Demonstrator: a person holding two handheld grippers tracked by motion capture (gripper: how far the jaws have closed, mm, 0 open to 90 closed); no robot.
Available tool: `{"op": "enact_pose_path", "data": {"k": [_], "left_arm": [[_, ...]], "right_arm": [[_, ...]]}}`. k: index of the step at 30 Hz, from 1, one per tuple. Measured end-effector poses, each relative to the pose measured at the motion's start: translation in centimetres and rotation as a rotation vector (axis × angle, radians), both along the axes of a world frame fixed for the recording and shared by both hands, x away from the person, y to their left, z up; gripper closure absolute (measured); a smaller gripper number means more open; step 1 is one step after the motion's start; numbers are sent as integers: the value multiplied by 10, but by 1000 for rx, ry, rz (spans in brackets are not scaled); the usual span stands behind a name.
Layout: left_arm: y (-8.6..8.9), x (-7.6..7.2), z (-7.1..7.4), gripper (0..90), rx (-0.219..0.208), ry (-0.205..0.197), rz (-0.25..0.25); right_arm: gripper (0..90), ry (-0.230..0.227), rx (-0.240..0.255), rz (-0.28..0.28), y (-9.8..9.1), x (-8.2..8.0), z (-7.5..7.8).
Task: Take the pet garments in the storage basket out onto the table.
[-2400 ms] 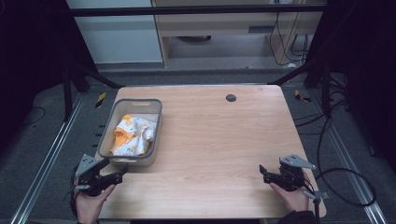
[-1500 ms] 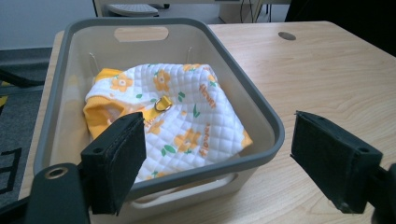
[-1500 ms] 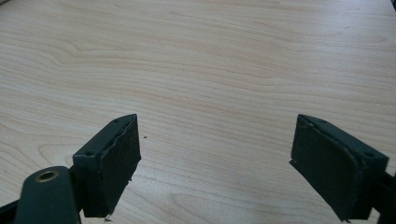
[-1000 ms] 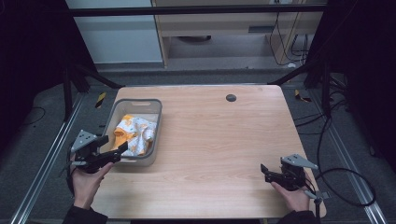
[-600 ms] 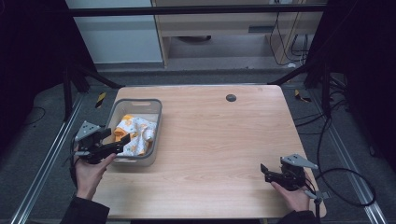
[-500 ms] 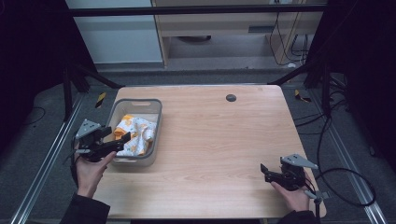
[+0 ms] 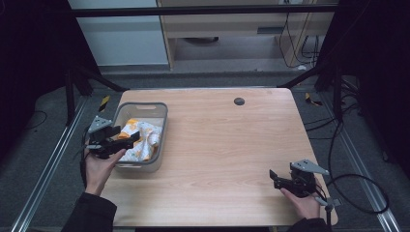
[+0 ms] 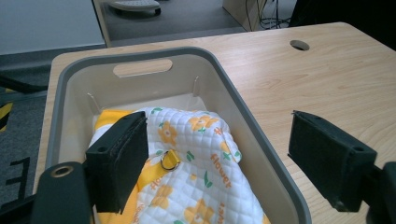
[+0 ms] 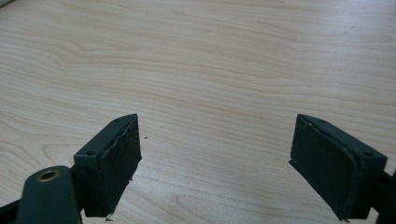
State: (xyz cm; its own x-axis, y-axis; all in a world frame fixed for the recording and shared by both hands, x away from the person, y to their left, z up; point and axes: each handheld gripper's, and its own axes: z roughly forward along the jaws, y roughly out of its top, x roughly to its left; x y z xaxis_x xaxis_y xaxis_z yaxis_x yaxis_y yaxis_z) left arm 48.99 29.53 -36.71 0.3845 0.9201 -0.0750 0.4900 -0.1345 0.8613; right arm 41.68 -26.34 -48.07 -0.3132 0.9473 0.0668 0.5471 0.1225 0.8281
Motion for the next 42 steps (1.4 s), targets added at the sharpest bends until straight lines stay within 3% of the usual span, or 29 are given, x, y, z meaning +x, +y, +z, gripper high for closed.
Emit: {"op": "enact_pose_path", "data": {"k": [12, 23, 42], "left_arm": [[-8, 20, -9, 212, 27, 49, -11], [-17, 35, -8, 223, 57, 87, -14], [-30, 59, -17, 268, 111, 226, -33]], "right_arm": [[163, 4, -3, 2, 0, 1, -1], [163, 7, -2, 3, 0, 1, -1], [163, 14, -2, 10, 0, 2, -2]]}}
